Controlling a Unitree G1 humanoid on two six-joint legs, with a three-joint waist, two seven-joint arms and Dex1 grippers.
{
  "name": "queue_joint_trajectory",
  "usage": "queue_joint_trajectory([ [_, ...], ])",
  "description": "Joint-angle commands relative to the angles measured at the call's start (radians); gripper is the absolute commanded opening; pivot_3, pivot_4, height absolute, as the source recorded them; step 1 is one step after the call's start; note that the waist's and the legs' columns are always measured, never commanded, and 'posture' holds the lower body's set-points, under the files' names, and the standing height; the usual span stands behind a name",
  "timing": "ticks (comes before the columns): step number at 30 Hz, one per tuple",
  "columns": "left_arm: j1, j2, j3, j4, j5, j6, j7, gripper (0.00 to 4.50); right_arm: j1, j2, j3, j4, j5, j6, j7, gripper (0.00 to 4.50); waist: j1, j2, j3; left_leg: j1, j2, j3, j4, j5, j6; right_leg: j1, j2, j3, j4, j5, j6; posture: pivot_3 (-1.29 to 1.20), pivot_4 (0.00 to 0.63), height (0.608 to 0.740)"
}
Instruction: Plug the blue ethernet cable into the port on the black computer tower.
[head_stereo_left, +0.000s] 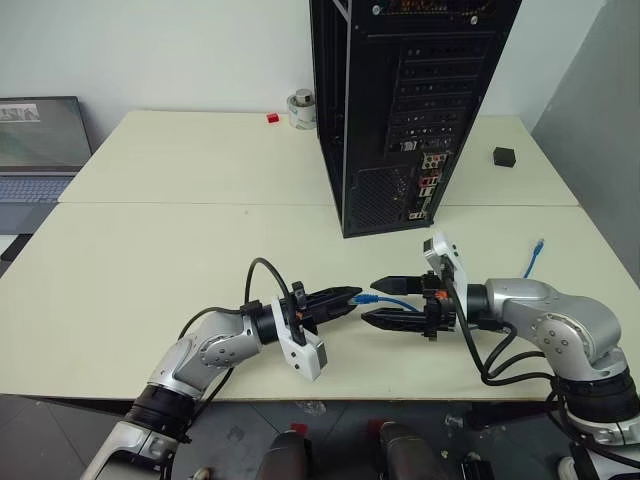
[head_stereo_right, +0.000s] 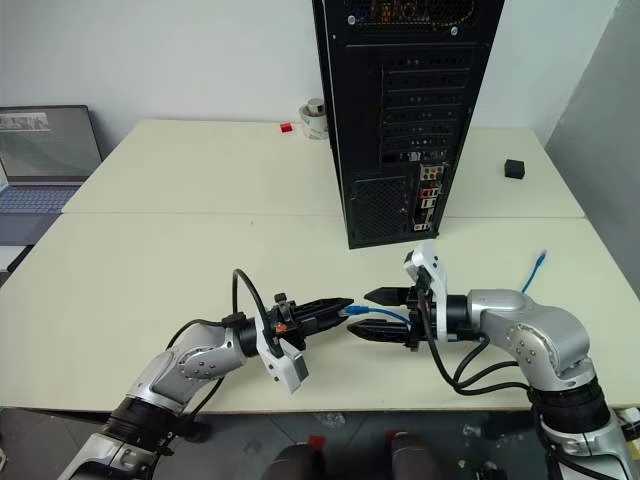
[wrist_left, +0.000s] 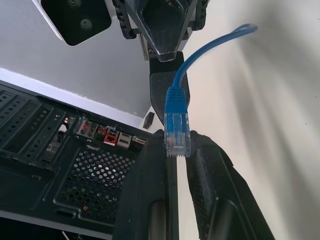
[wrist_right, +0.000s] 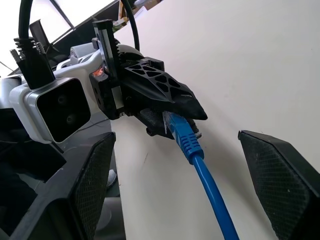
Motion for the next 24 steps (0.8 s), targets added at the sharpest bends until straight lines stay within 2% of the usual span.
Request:
queue_joint_trajectory([
  [1, 0.003, 0.004, -0.001, -0.028, -0.006, -0.009, 0.022, 0.27, -0.02, 0.005, -0.011, -0.012, 0.019, -0.017, -0.003, 3.78, 0.0, 0.0, 0.0, 0.0, 0.0, 0.0, 0.0, 0.0, 0.0, 0.0, 0.0, 0.0, 0.0, 0.0, 0.0, 0.0, 0.15, 0.74],
  [12, 0.003, 0.008, -0.004, -0.027, -0.007, -0.011, 0.026, 0.27, -0.005, 0.012, 0.002, -0.013, -0.03, -0.108, 0.007, 3.78, 0.0, 0.0, 0.0, 0.0, 0.0, 0.0, 0.0, 0.0, 0.0, 0.0, 0.0, 0.0, 0.0, 0.0, 0.0, 0.0, 0.15, 0.74],
  [24, 0.001, 0.006, -0.003, -0.026, -0.003, -0.014, 0.031, 0.27, -0.007, 0.014, 0.004, 0.022, -0.012, -0.074, -0.014, 3.78, 0.0, 0.0, 0.0, 0.0, 0.0, 0.0, 0.0, 0.0, 0.0, 0.0, 0.0, 0.0, 0.0, 0.0, 0.0, 0.0, 0.15, 0.74],
])
